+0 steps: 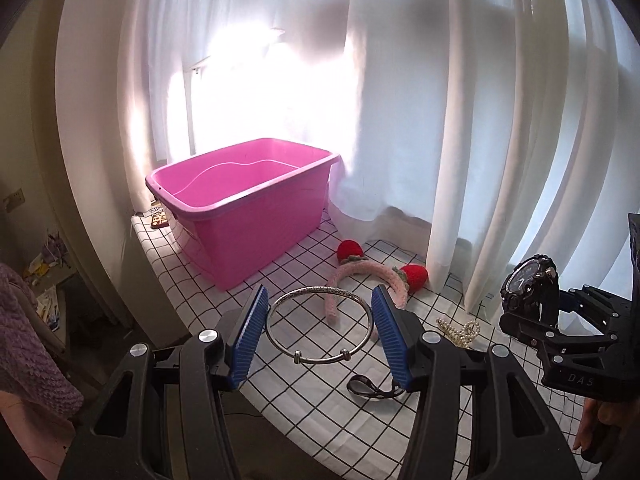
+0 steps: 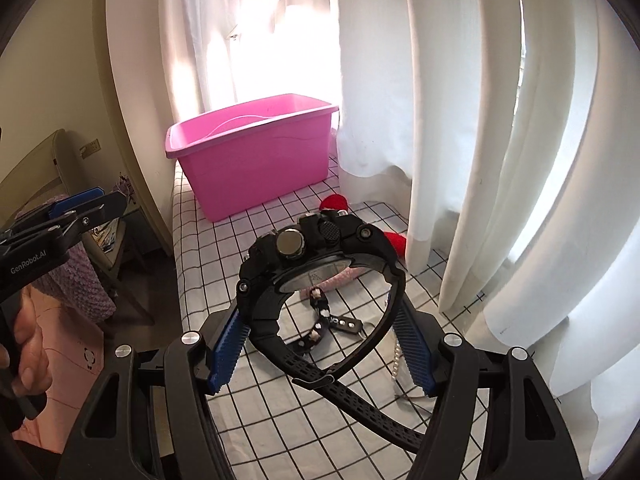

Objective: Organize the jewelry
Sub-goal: 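Carry the watch in the right gripper while the left gripper carries the bangle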

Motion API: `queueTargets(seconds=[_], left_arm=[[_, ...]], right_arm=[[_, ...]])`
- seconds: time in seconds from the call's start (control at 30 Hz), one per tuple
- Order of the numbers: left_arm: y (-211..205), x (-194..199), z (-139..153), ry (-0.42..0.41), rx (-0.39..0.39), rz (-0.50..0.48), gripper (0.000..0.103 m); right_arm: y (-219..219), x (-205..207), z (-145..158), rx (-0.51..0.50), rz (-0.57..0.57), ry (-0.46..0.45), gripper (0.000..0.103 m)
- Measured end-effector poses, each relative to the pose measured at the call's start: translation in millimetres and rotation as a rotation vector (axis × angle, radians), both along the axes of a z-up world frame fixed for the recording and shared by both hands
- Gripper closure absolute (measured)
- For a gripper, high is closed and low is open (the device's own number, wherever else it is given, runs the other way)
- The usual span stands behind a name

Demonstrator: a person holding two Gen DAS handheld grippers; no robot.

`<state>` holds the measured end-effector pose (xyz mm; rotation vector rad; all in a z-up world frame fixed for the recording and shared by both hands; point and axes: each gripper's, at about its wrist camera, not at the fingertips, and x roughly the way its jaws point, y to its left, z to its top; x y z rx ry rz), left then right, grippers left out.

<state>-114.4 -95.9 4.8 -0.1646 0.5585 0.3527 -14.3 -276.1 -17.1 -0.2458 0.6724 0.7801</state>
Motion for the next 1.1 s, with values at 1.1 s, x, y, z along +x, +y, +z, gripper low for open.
queueTargets(seconds=[1.1], left_arm=[[308, 144, 39, 0.009, -0.049, 0.084, 0.051]], right_arm=[[304, 163, 77, 0.069, 0.092, 0.027, 0.037]])
